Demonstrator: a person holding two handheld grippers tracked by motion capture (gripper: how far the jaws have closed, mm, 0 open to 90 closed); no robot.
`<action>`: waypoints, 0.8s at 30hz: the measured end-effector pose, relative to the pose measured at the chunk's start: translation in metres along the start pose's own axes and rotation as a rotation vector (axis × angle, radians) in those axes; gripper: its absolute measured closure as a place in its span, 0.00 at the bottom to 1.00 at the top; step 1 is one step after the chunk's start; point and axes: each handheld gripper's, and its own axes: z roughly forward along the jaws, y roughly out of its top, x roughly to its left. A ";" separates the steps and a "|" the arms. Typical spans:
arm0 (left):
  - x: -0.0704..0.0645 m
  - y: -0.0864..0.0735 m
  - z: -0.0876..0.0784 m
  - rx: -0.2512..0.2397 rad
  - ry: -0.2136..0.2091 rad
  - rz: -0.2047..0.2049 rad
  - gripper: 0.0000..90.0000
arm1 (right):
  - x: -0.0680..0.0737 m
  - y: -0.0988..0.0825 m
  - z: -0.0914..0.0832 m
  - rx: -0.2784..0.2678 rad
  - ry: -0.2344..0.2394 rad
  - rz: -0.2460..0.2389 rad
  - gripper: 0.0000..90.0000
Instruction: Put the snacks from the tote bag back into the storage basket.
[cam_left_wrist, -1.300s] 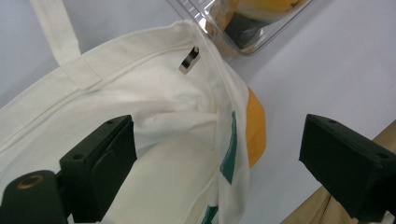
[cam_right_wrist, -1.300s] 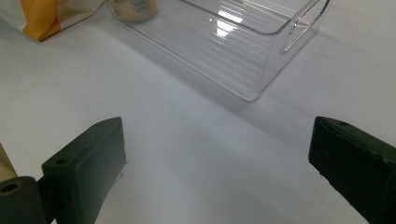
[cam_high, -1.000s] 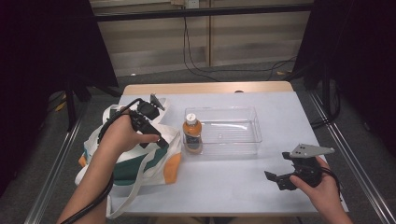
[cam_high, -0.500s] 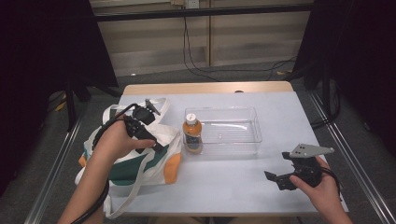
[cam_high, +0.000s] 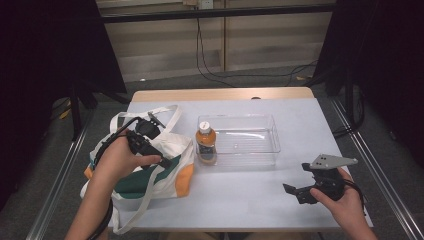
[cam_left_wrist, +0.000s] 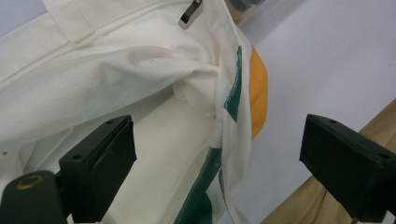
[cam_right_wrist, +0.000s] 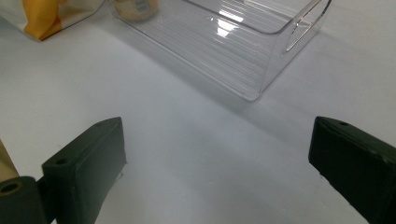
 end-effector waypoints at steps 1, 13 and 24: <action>0.000 -0.002 0.001 -0.004 -0.002 -0.006 0.11 | 0.000 0.000 0.000 0.000 -0.001 -0.001 0.04; 0.002 -0.014 0.004 -0.040 -0.010 -0.028 0.11 | 0.000 0.000 0.000 -0.001 -0.002 -0.001 0.04; 0.004 -0.026 0.005 -0.083 -0.016 -0.035 0.11 | 0.000 -0.001 0.000 0.003 -0.001 0.001 0.04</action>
